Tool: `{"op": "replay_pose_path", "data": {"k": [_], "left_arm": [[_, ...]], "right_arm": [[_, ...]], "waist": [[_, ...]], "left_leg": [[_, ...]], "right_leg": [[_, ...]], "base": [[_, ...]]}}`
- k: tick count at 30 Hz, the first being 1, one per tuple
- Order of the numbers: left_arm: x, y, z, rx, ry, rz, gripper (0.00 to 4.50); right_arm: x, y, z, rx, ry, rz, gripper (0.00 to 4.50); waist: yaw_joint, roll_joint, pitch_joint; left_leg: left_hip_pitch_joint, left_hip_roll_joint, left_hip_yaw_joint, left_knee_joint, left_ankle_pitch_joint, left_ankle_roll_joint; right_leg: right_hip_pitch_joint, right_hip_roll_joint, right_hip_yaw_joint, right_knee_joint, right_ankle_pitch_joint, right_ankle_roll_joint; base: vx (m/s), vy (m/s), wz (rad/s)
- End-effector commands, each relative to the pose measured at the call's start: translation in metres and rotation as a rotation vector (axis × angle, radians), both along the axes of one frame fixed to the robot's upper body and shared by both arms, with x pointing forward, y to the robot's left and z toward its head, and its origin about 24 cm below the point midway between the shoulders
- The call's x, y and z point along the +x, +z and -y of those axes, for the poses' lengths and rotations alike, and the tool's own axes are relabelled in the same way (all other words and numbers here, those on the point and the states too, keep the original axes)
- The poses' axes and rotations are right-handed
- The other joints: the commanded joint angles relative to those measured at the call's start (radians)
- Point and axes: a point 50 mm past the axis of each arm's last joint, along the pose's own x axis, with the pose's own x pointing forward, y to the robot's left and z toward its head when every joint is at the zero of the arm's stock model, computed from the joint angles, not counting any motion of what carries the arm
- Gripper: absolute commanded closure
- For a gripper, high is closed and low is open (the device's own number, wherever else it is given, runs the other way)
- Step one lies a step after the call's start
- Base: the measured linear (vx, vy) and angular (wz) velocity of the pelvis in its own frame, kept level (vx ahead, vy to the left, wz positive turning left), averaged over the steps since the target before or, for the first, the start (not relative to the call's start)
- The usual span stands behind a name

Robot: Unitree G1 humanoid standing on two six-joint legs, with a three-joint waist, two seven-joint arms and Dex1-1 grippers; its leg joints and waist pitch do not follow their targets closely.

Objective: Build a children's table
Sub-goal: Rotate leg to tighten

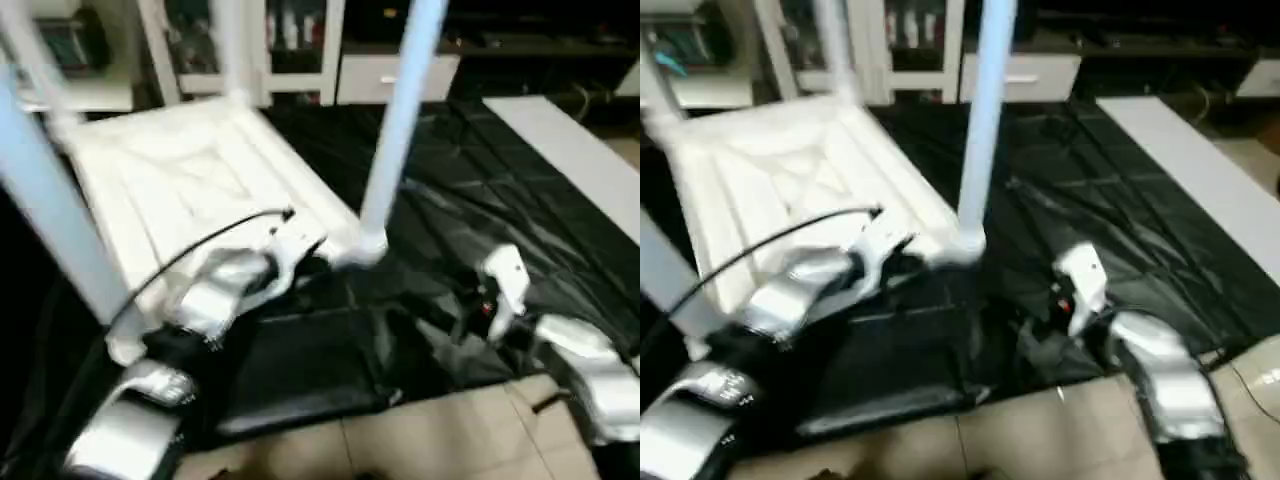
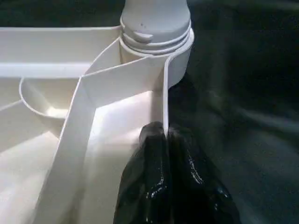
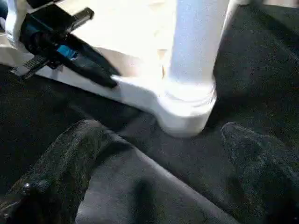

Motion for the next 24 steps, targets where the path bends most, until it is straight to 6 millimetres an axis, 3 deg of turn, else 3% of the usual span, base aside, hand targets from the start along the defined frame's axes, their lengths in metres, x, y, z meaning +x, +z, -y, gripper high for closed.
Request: {"op": "replay_pose_path", "data": {"k": [1,2,3,6,11,13,14,18,24], "left_arm": [[-0.016,-0.017,0.01,0.042,-0.104,-0.101,4.5],[-0.016,-0.017,0.009,0.041,-0.104,-0.1,4.5],[-0.015,-0.016,0.008,0.036,-0.092,-0.093,4.5],[-0.012,-0.015,0.007,0.035,-0.065,-0.083,4.5],[-0.012,-0.013,0.007,0.036,-0.055,-0.082,4.5],[-0.013,-0.011,0.007,0.03,-0.074,-0.087,4.5],[-0.013,-0.011,0.008,0.031,-0.078,-0.086,4.5],[-0.015,-0.011,0.009,0.042,-0.114,-0.099,4.5],[-0.021,-0.011,0.01,0.045,-0.173,-0.132,4.5]], "right_arm": [[-0.001,0.01,0.004,-0.003,0.038,0.003,0.04],[0.0,0.01,0.004,-0.005,0.036,0.003,0.04],[0.002,0.01,0.005,-0.012,0.024,0.011,0.04],[0.005,0.01,0.001,-0.008,0.027,0.014,0.04],[0.007,0.009,-0.007,0.016,0.041,0.002,0.04],[0.009,0.009,-0.012,0.038,0.043,0.013,0.04],[0.01,0.009,-0.013,0.048,0.037,0.015,0.04],[0.016,0.008,-0.015,0.054,0.042,0.021,0.04],[0.026,0.006,-0.015,-0.002,0.104,-0.033,0.04]], "waist": [[-0.005,-0.008,-0.057],[-0.001,-0.005,-0.055],[-0.002,-0.015,-0.055],[-0.001,-0.02,-0.06],[0.001,-0.02,-0.061],[0.001,-0.009,-0.062],[-0.001,-0.012,-0.063],[-0.003,-0.013,-0.067],[-0.001,-0.017,-0.071]], "left_leg": [[0.024,0.019,0.012,-0.069,-0.337,0.053],[0.025,0.02,0.012,-0.071,-0.348,0.044],[0.024,0.019,0.013,-0.071,-0.353,0.04],[0.01,0.015,0.008,-0.073,-0.321,0.037],[0.01,0.012,0.008,-0.072,-0.326,0.033],[0.01,0.013,0.007,-0.073,-0.323,0.027],[0.008,0.012,0.008,-0.072,-0.319,0.027],[0.01,0.012,0.008,-0.07,-0.294,0.025],[0.01,0.011,0.014,-0.063,-0.223,0.048]], "right_leg": [[0.032,-0.01,0.024,-0.074,-0.385,-0.169],[0.031,-0.012,0.027,-0.074,-0.387,-0.17],[0.031,-0.011,0.028,-0.074,-0.39,-0.167],[0.043,-0.015,0.032,-0.065,-0.378,-0.149],[0.042,-0.019,0.033,-0.07,-0.407,-0.124],[0.043,-0.019,0.034,-0.069,-0.397,-0.125],[0.043,-0.018,0.033,-0.07,-0.389,-0.125],[0.045,-0.015,0.032,-0.06,-0.321,-0.151],[0.052,-0.015,0.033,-0.048,-0.236,-0.193]], "base": [[0.0,0.0,0.0],[0.0,0.0,0.0],[0.0,0.0,0.0],[0.0,0.0,0.0],[0.0,0.0,0.0],[0.0,0.0,0.0],[0.0,0.0,0.0],[0.0,0.0,0.0],[0.0,0.0,0.0]]}}
